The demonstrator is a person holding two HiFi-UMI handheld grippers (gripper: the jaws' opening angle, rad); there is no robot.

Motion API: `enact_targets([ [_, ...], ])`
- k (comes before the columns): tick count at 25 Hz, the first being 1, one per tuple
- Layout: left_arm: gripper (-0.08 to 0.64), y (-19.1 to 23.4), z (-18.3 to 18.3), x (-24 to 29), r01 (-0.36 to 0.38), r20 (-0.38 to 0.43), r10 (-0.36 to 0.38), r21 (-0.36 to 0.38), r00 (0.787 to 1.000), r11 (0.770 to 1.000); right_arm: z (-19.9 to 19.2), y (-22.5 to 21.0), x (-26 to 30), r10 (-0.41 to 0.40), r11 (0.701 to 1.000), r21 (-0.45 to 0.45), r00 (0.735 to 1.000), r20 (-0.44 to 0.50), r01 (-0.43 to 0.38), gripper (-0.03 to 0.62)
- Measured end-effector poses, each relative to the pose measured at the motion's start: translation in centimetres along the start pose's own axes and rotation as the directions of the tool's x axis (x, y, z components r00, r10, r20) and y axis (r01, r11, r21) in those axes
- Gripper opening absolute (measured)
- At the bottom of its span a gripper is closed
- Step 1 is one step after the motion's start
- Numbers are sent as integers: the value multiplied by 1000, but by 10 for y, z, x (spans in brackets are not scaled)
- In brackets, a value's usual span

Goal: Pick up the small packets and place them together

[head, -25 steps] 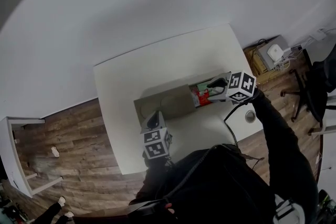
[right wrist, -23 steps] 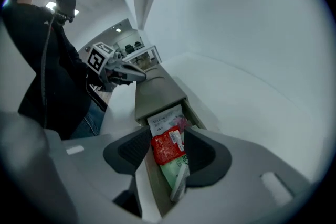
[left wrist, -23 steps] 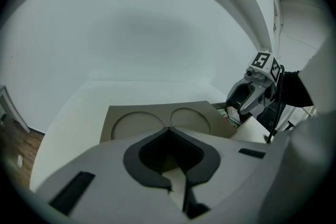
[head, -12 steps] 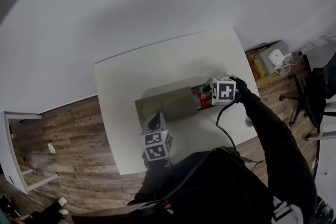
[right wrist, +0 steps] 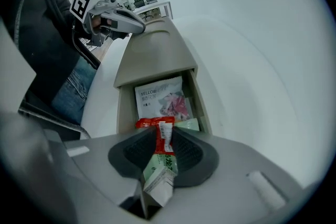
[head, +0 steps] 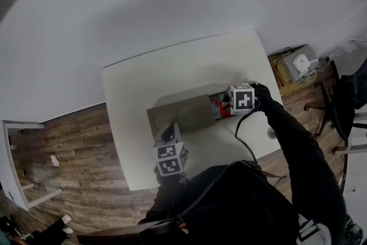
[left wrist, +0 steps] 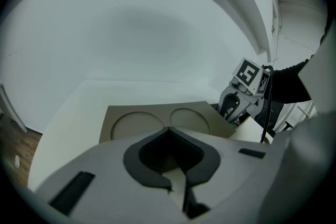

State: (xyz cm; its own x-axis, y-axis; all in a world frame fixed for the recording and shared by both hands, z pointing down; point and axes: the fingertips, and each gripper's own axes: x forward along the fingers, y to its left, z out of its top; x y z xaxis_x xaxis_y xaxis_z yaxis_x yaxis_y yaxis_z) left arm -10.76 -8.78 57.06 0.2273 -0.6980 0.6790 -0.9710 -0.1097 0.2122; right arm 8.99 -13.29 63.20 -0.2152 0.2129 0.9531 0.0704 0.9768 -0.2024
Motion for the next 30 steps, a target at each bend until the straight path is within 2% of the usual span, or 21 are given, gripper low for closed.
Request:
enact_targets([
  [1,1,0,0,0,0,-1,0,1,1000,1000,-1,-1,-1,-9,1000,0,1000,-4,9,78],
  [11,0,0,0,-3,2,-6,-2,5,1000,1000,-8,-3,-13,-61,998,17,998,-2,61,27],
  [17,2,-1,1,-2,-1,-1,1,3,1000,1000,-18,-3,-23,-76,994,77,997,27,74,20],
  [22,2,-1,0,-1,-12,-7,12,-7,1000,1000,-18,-8,-43,-120,987,119,991,59,112,20],
  [26,0,-1,0,-4,6,-1,-6,-23,1000,1000,-3,-12,-67,-165,980,131,980,116,149,18],
  [30,1,-5,1,-18,16,35,-16,-23,999,1000,37,-5,-98,-205,975,133,953,225,178,18],
])
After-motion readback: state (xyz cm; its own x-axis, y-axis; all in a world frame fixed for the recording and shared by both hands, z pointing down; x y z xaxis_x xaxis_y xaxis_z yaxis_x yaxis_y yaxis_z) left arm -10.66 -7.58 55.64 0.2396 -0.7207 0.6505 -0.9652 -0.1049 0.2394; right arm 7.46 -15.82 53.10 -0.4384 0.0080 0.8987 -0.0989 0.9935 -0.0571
